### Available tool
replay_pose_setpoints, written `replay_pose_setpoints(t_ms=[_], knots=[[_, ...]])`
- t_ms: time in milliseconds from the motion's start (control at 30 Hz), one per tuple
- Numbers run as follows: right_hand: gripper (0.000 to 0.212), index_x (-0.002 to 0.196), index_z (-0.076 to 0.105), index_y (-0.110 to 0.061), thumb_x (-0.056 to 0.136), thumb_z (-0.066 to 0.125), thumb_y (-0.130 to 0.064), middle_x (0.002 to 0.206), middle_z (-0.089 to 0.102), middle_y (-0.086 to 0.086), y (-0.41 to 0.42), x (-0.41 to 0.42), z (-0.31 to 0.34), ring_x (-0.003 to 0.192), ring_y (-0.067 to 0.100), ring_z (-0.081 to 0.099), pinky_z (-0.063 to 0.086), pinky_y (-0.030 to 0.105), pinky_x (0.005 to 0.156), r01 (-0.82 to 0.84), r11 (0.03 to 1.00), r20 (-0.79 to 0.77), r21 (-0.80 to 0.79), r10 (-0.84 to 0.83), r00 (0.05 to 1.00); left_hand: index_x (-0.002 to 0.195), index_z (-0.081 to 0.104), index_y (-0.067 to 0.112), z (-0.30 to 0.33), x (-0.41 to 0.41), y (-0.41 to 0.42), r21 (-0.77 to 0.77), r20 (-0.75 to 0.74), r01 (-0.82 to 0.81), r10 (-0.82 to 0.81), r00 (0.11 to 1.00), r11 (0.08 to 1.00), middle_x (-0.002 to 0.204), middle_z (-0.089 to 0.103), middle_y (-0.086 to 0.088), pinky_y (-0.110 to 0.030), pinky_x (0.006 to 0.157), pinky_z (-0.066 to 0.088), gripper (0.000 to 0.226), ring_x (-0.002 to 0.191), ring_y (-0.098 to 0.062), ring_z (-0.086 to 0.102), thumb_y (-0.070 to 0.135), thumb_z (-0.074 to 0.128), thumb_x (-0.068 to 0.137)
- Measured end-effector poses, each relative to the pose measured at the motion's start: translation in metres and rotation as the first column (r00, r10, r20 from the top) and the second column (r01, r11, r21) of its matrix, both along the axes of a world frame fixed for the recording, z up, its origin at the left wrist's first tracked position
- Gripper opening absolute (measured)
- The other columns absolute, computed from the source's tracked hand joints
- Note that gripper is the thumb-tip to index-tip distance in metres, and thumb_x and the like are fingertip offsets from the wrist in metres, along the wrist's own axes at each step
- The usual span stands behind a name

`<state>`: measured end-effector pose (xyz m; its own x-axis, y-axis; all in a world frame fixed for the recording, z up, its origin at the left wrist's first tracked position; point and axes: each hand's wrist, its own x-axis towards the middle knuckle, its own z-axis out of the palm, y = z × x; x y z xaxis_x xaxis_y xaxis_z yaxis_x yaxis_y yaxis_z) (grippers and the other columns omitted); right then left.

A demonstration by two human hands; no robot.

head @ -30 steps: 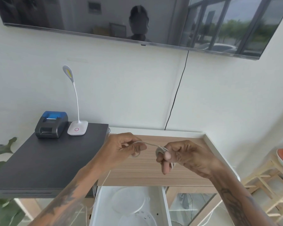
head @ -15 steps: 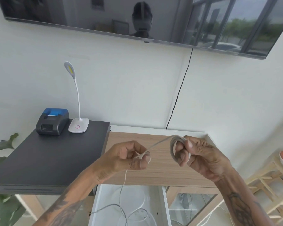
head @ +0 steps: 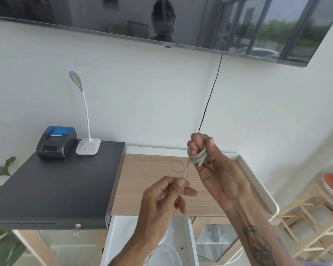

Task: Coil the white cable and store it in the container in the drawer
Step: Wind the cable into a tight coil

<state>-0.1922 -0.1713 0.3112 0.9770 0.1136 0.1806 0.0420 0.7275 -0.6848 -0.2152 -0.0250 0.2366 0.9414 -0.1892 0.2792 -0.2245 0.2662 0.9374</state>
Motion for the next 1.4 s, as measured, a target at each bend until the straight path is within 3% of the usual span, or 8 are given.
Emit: replay_pose_setpoints(t_ms=[100, 200, 367, 567, 800, 1200, 1267, 1400], knots=[[0.028, 0.109, 0.072, -0.002, 0.088, 0.065, -0.02, 0.109, 0.077, 0.009, 0.005, 0.003, -0.008, 0.1, 0.016, 0.074, 0.058, 0.021, 0.083, 0.246, 0.935, 0.045, -0.253, -0.243, 0.969, 0.087, 0.072, 0.02, 0.006, -0.007, -0.001, 0.084, 0.04, -0.007, 0.004, 0.999, 0.996, 0.08, 0.079, -0.006, -0.025, 0.059, 0.05, 0.028, 0.052, -0.014, 0.056, 0.04, 0.055, 0.098], [0.02, 0.106, 0.077, -0.016, 0.092, 0.068, -0.027, 0.11, 0.077, -0.01, 0.0, 0.002, -0.017, 0.106, 0.001, 0.07, 0.053, 0.012, 0.086, 0.465, 0.577, 0.293, -0.671, -0.369, 0.882, 0.082, 0.069, 0.022, 0.018, -0.012, 0.006, 0.129, 0.106, -0.004, -0.01, 0.994, 0.992, 0.071, 0.077, -0.006, -0.024, 0.055, 0.049, 0.032, 0.05, -0.014, 0.053, 0.042, 0.049, 0.099], [0.018, 0.086, 0.07, -0.002, 0.099, 0.059, -0.009, 0.079, 0.067, -0.028, -0.01, -0.005, -0.031, 0.062, -0.008, 0.063, 0.043, 0.006, 0.061, 0.643, 0.051, 0.642, -0.764, 0.149, 0.752, 0.072, 0.059, 0.024, 0.038, 0.008, 0.034, 0.266, 0.216, -0.208, 0.152, 0.964, 0.941, 0.059, 0.062, 0.013, -0.011, 0.056, 0.044, 0.039, 0.055, 0.0, 0.057, 0.043, 0.042, 0.102], [0.034, 0.093, 0.07, -0.006, 0.103, 0.045, -0.028, 0.079, 0.077, -0.005, -0.013, -0.006, -0.014, 0.075, 0.01, 0.07, 0.051, 0.017, 0.074, 0.325, 0.226, 0.374, -0.918, 0.228, 0.899, 0.074, 0.055, 0.015, 0.048, 0.043, 0.052, 0.403, 0.503, -0.418, 0.184, 0.844, 0.814, 0.068, 0.067, 0.01, -0.01, 0.053, 0.038, 0.035, 0.061, -0.003, 0.06, 0.038, 0.044, 0.098], [0.038, 0.094, 0.069, -0.003, 0.103, 0.04, -0.027, 0.071, 0.064, 0.009, -0.001, -0.018, -0.005, 0.075, 0.022, 0.069, 0.053, 0.025, 0.077, -0.07, 0.748, 0.095, -0.66, 0.175, 0.98, 0.077, 0.057, 0.012, 0.049, 0.069, 0.033, 0.336, 0.535, -0.378, 0.156, 0.83, 0.862, 0.069, 0.063, 0.016, -0.004, 0.057, 0.036, 0.035, 0.059, 0.006, 0.056, 0.036, 0.044, 0.1], [0.034, 0.124, 0.062, 0.006, 0.092, 0.057, -0.006, 0.115, 0.074, 0.014, 0.009, -0.026, 0.004, 0.112, 0.022, 0.067, 0.052, 0.03, 0.1, -0.106, 0.962, 0.116, -0.252, 0.139, 0.983, 0.09, 0.059, 0.025, -0.005, 0.03, -0.005, 0.401, 0.307, -0.068, -0.064, 0.95, 0.913, 0.065, 0.061, 0.012, -0.026, 0.049, 0.042, 0.027, 0.051, -0.012, 0.051, 0.039, 0.041, 0.105], [0.03, 0.123, 0.063, -0.002, 0.095, 0.059, -0.01, 0.119, 0.074, 0.002, 0.0, -0.02, 0.001, 0.12, 0.01, 0.061, 0.047, 0.025, 0.101, 0.203, 0.819, 0.214, -0.537, -0.101, 0.972, 0.085, 0.054, 0.028, -0.012, 0.015, -0.005, 0.49, 0.343, -0.042, -0.148, 0.928, 0.871, 0.062, 0.054, 0.022, -0.013, 0.052, 0.033, 0.035, 0.048, 0.001, 0.043, 0.05, 0.034, 0.103], [0.015, 0.106, 0.069, -0.01, 0.102, 0.055, -0.012, 0.105, 0.074, -0.019, -0.02, -0.013, -0.014, 0.091, -0.024, 0.061, 0.041, 0.0, 0.078, 0.509, 0.047, 0.507, -0.86, -0.048, 0.861, 0.091, 0.065, 0.024, 0.003, 0.02, 0.018, 0.594, 0.508, -0.232, -0.136, 0.851, 0.77, 0.073, 0.057, 0.025, -0.01, 0.058, 0.035, 0.027, 0.061, 0.007, 0.05, 0.041, 0.047, 0.102]])
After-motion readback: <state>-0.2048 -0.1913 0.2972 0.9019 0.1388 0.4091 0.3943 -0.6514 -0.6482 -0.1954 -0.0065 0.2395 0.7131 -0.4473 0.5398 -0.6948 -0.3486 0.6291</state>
